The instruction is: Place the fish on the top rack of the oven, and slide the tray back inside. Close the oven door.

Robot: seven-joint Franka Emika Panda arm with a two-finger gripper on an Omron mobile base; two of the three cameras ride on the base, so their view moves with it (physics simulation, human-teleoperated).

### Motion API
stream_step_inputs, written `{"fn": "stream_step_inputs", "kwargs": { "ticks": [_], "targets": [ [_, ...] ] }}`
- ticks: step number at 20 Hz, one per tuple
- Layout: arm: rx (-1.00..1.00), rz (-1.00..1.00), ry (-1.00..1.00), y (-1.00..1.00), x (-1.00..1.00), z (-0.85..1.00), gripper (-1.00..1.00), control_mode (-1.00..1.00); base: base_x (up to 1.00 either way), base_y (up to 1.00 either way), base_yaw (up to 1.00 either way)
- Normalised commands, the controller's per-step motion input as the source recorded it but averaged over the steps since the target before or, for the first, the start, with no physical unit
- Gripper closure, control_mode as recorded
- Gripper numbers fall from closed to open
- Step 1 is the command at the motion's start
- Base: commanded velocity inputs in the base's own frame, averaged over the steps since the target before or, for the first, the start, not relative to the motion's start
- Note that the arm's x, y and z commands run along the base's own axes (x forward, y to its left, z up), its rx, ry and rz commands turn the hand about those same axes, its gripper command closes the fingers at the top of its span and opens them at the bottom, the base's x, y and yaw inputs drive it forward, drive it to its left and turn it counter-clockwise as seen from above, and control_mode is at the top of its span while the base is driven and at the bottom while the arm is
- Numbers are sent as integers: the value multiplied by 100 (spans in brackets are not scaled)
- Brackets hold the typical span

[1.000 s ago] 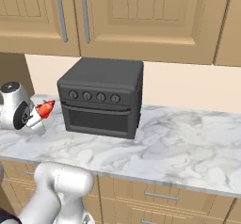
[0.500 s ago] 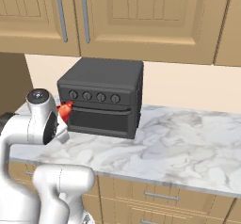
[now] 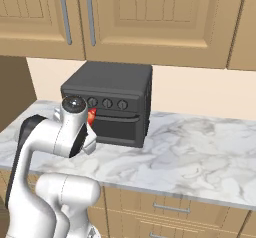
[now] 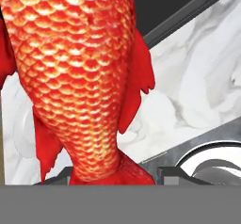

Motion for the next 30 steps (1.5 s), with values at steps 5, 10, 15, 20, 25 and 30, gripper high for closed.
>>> {"fn": "stream_step_inputs", "kwargs": {
  "ticks": [5, 10, 15, 20, 25, 30],
  "targets": [
    [-3, 0, 0, -2, 0, -3, 100, -100, 0, 0, 0],
    [-4, 0, 0, 0, -1, -7, 100, 100, 1, 0, 0],
    [0, 0, 0, 0, 0, 0, 100, 100, -52, 0, 9],
    [0, 0, 0, 0, 0, 0, 100, 100, -79, 6, 29],
    [0, 0, 0, 0, 0, 0, 100, 100, -14, 52, 48],
    [0, 0, 0, 0, 0, 0, 100, 100, 0, 73, 57]
  ]
}}
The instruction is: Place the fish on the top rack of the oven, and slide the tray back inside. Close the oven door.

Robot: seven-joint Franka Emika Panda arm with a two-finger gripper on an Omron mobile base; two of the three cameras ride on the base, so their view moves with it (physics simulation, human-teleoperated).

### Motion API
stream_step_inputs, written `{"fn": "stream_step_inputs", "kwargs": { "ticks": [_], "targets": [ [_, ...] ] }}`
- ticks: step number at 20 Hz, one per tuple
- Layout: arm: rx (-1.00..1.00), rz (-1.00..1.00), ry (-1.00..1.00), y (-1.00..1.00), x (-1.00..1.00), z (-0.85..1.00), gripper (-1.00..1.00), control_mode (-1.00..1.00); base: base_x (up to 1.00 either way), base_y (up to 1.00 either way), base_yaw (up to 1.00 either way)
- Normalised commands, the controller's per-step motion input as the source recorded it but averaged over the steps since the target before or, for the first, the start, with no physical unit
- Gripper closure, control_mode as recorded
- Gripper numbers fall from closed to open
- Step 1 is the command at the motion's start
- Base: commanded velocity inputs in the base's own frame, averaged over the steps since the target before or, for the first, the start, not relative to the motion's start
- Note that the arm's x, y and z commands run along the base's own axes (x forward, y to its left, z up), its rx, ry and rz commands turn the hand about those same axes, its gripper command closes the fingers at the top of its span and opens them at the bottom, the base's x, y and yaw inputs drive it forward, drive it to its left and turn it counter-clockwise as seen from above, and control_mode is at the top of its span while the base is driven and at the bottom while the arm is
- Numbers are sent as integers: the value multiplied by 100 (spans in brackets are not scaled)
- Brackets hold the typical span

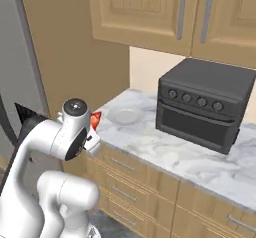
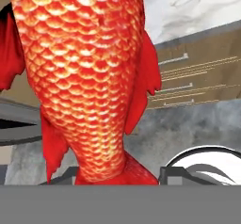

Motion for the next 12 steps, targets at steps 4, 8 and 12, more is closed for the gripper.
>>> {"fn": "stream_step_inputs", "kwargs": {
  "ticks": [4, 8, 12],
  "targets": [
    [0, 0, 0, 0, 0, 0, 100, 100, -13, 86, 56],
    [0, 0, 0, 0, 0, 0, 100, 100, -15, 96, 50],
    [0, 0, 0, 0, 0, 0, 100, 100, 0, 100, 44]
  ]
}}
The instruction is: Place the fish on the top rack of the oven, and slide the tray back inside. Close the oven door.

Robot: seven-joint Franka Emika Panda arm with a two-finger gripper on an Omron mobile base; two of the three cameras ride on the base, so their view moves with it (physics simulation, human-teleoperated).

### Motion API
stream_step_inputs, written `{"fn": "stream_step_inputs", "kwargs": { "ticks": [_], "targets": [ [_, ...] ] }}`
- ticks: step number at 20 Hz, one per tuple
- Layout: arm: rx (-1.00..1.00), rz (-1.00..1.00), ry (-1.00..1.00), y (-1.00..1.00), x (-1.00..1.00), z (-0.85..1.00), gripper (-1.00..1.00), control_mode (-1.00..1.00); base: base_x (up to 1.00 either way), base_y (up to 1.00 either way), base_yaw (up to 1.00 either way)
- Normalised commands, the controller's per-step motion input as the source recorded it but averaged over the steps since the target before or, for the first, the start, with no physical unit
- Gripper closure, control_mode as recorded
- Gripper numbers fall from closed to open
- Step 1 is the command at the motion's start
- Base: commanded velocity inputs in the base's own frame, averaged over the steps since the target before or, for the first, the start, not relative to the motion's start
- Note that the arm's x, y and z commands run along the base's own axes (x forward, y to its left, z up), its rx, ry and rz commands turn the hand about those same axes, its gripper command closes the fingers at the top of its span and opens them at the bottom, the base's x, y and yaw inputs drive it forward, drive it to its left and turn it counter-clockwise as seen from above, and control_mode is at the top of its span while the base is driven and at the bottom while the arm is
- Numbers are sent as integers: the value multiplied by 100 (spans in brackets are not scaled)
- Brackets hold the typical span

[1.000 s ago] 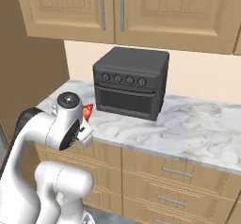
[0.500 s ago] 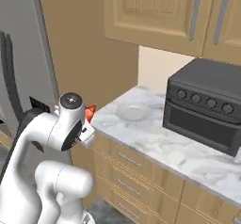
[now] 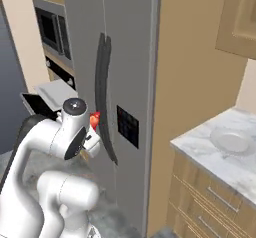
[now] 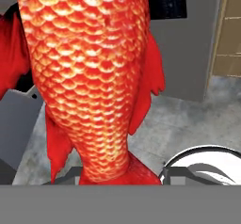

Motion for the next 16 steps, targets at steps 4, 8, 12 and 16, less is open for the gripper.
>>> {"fn": "stream_step_inputs", "kwargs": {
  "ticks": [4, 8, 12, 16],
  "targets": [
    [0, 0, 0, 0, 0, 0, 100, 100, 20, 90, 38],
    [0, 0, 0, 0, 0, 0, 100, 100, 30, 65, 36],
    [0, 0, 0, 0, 0, 0, 100, 100, 39, 23, 26],
    [0, 0, 0, 0, 0, 0, 100, 100, 50, 3, 22]
  ]
}}
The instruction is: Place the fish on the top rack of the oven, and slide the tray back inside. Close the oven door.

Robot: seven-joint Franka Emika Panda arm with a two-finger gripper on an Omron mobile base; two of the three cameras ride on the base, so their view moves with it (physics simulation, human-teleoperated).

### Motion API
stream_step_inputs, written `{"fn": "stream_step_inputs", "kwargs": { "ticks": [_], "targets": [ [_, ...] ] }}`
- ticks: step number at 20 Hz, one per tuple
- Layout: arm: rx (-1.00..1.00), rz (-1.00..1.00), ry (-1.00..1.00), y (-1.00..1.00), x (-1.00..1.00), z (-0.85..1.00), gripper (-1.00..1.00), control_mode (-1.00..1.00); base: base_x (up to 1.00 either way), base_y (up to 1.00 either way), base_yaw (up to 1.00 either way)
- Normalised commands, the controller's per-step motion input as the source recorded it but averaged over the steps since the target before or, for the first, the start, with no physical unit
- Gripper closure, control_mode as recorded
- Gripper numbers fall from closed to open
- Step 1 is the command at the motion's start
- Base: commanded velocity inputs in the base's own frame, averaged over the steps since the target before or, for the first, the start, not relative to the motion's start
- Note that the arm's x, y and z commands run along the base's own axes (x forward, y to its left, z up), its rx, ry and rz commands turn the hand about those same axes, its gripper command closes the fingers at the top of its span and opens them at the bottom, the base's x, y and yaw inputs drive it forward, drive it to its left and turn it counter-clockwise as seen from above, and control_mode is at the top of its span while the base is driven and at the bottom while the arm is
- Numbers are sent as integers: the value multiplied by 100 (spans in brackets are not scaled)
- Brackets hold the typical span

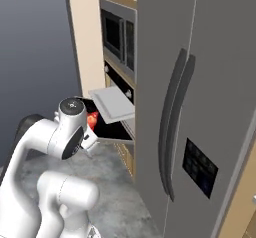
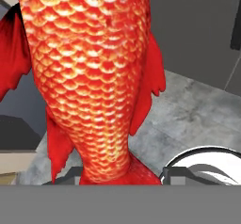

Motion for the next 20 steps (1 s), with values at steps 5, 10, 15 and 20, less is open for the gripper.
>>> {"fn": "stream_step_inputs", "kwargs": {
  "ticks": [5, 10, 15, 20],
  "targets": [
    [0, 0, 0, 0, 0, 0, 100, 100, 77, 0, 15],
    [0, 0, 0, 0, 0, 0, 100, 100, 97, -1, 8],
    [0, 0, 0, 0, 0, 0, 100, 100, 83, -3, 7],
    [0, 0, 0, 0, 0, 0, 100, 100, 69, 0, 6]
  ]
}}
